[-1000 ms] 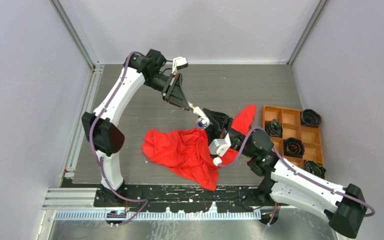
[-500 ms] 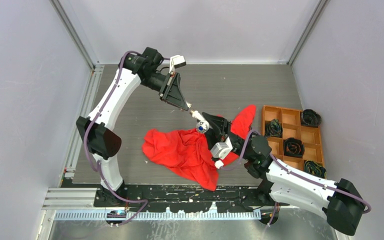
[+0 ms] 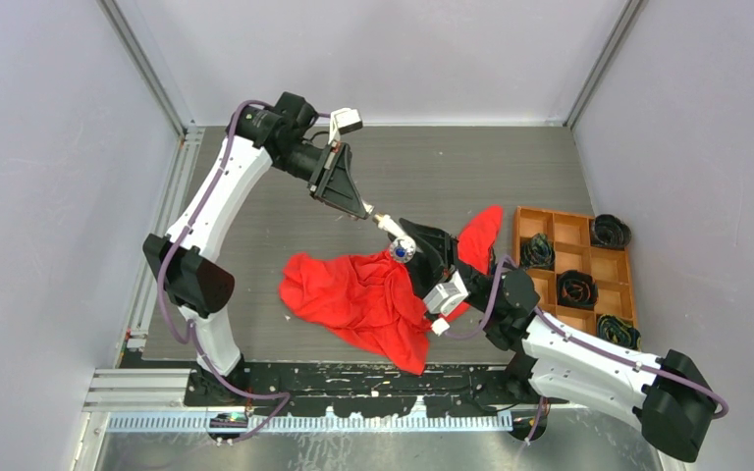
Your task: Install the water faucets
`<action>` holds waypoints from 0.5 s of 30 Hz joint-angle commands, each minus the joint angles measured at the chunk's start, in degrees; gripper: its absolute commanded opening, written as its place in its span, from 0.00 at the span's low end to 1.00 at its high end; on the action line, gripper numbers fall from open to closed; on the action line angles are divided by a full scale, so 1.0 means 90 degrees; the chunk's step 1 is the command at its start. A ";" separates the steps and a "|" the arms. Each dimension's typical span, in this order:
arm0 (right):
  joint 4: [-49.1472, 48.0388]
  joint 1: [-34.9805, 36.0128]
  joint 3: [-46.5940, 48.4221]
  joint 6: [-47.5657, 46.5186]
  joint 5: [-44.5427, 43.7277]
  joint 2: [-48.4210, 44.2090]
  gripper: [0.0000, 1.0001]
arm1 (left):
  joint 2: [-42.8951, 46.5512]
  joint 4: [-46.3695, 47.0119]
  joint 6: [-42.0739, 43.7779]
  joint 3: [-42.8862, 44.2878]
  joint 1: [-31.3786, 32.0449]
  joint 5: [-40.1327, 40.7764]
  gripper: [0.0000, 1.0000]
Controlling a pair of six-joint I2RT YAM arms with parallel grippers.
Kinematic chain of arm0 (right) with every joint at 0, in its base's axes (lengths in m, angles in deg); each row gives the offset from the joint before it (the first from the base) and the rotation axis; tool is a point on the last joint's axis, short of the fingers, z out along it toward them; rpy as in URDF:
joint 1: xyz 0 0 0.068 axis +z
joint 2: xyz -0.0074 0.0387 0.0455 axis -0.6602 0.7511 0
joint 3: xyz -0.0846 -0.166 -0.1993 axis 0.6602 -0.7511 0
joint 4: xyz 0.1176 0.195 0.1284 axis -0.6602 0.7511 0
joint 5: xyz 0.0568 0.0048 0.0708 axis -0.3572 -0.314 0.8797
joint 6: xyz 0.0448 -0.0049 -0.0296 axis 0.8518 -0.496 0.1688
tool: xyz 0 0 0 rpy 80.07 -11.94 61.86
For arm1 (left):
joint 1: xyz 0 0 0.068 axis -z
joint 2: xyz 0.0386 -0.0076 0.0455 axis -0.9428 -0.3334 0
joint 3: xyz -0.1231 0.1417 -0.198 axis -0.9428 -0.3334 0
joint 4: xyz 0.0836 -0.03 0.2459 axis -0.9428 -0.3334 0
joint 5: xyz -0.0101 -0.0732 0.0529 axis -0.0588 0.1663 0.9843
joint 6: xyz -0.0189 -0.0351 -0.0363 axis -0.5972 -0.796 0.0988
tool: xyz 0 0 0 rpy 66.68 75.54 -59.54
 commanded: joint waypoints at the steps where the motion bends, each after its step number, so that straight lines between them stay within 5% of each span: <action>1: -0.0687 0.0029 0.0121 0.0142 0.0153 0.0022 0.00 | 0.0231 -0.1838 0.0654 0.0064 0.0043 -0.1800 0.00; 15: -0.1135 0.0020 0.0180 0.0117 0.0074 0.0332 0.00 | 0.0240 -0.1838 0.0701 -0.0032 0.0062 -0.1798 0.00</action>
